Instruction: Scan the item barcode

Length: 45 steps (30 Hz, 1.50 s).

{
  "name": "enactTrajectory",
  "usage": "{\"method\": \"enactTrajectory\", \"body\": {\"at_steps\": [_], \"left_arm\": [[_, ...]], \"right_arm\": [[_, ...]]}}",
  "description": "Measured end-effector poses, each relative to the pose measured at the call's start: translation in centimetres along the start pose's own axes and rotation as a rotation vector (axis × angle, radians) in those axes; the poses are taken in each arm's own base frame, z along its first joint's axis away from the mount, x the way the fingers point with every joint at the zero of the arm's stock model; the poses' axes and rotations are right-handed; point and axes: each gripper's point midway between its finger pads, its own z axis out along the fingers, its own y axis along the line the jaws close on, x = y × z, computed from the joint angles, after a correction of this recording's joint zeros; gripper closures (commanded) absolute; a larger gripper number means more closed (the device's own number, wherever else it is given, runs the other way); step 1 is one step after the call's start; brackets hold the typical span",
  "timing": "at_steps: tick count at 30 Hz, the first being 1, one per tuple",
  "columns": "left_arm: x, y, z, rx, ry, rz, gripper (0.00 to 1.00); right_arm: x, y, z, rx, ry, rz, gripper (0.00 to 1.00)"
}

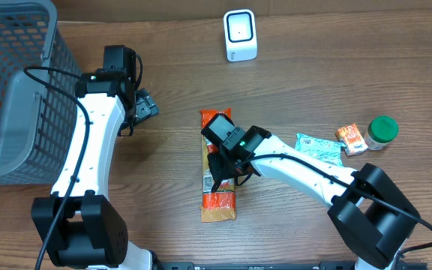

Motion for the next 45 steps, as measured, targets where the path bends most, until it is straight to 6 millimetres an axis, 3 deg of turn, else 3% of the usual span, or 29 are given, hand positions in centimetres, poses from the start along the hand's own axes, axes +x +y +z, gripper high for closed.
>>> {"method": "enactTrajectory", "body": {"at_steps": [8,16,18,20,28,32,38,45], "left_arm": [[0.0,0.0,0.0,0.0,0.0,0.0,0.0],[0.0,0.0,0.0,0.0,0.0,0.0,0.0],[0.0,0.0,0.0,0.0,0.0,0.0,0.0],[0.0,0.0,0.0,0.0,0.0,0.0,0.0],[0.0,0.0,0.0,0.0,0.0,0.0,0.0],[0.0,0.0,0.0,0.0,0.0,0.0,0.0],[0.0,0.0,0.0,0.0,0.0,0.0,0.0],[0.0,0.0,0.0,0.0,0.0,0.0,0.0]], "right_arm": [[1.6,-0.2,1.4,-0.042,0.044,0.017,0.69],[1.7,-0.1,1.4,-0.048,0.048,0.028,0.7],[1.7,-0.1,1.4,-0.049,0.048,0.026,0.8],[1.7,0.0,1.4,-0.051,0.047,0.022,0.96],[1.6,0.2,1.0,-0.061,0.036,-0.035,0.96],[0.8,1.2,-1.7,-0.097,-0.029,-0.182,0.96],[0.7,2.9,-9.1,-0.155,-0.167,-0.372,0.96],[2.7,1.5,-14.8,-0.194,-0.187,-0.465,0.96]]}}
